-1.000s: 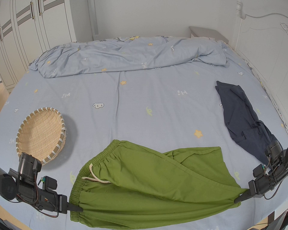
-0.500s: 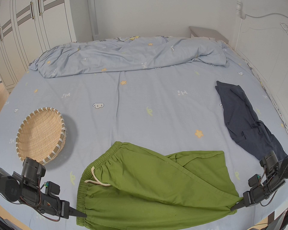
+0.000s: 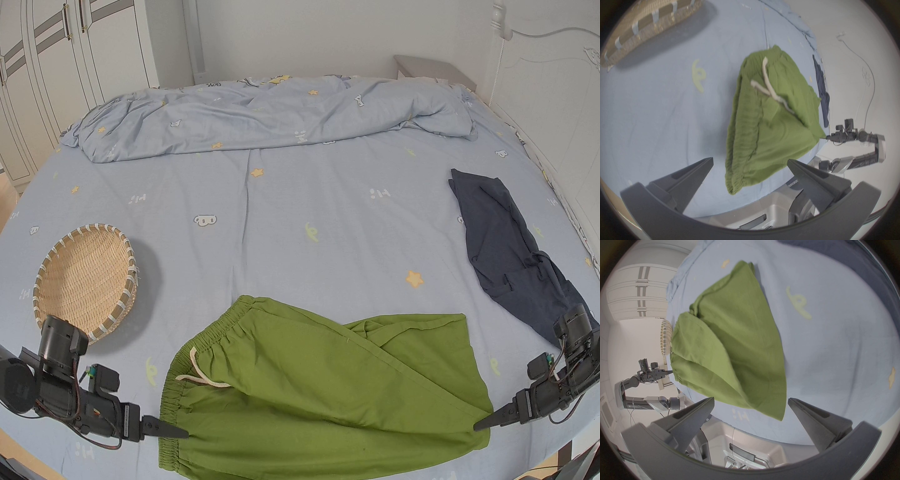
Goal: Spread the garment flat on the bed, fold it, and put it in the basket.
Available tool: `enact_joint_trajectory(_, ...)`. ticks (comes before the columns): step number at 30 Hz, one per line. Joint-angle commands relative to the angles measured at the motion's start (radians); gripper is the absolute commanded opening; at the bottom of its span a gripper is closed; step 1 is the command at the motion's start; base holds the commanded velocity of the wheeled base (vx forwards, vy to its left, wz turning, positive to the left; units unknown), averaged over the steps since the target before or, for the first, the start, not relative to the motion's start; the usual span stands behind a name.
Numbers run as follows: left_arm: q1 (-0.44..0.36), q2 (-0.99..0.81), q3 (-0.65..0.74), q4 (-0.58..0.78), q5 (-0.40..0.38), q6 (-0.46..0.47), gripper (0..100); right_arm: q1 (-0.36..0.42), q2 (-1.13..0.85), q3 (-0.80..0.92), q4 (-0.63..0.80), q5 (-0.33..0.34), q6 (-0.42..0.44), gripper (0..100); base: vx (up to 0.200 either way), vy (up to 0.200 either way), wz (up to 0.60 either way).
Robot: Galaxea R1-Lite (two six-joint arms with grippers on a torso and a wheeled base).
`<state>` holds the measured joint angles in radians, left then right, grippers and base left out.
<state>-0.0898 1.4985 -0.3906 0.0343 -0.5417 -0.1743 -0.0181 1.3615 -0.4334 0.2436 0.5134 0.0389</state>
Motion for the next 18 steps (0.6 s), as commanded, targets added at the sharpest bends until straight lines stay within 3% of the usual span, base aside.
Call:
enact_joint_trajectory(1, 0.039, -0.072, -0.243, 0.026, 0.002, -0.093, 100, -0.036, -0.213, -0.166, 0.085, -0.001, 0.002, 100, 0.000, 0.000, 0.00)
enact_joint_trajectory(10, -0.007, 0.089, -0.587, 0.085, 0.002, -0.094, 100, -0.048, -0.185, -0.424, 0.088, -0.001, -0.002, 100, 0.000, 0.000, 0.00)
enact_joint_trajectory(18, -0.120, 0.282, -0.794, 0.085, 0.002, -0.093, 100, 0.000, -0.165, -0.444, 0.080, -0.007, 0.002, 100, 0.000, 0.000, 0.00)
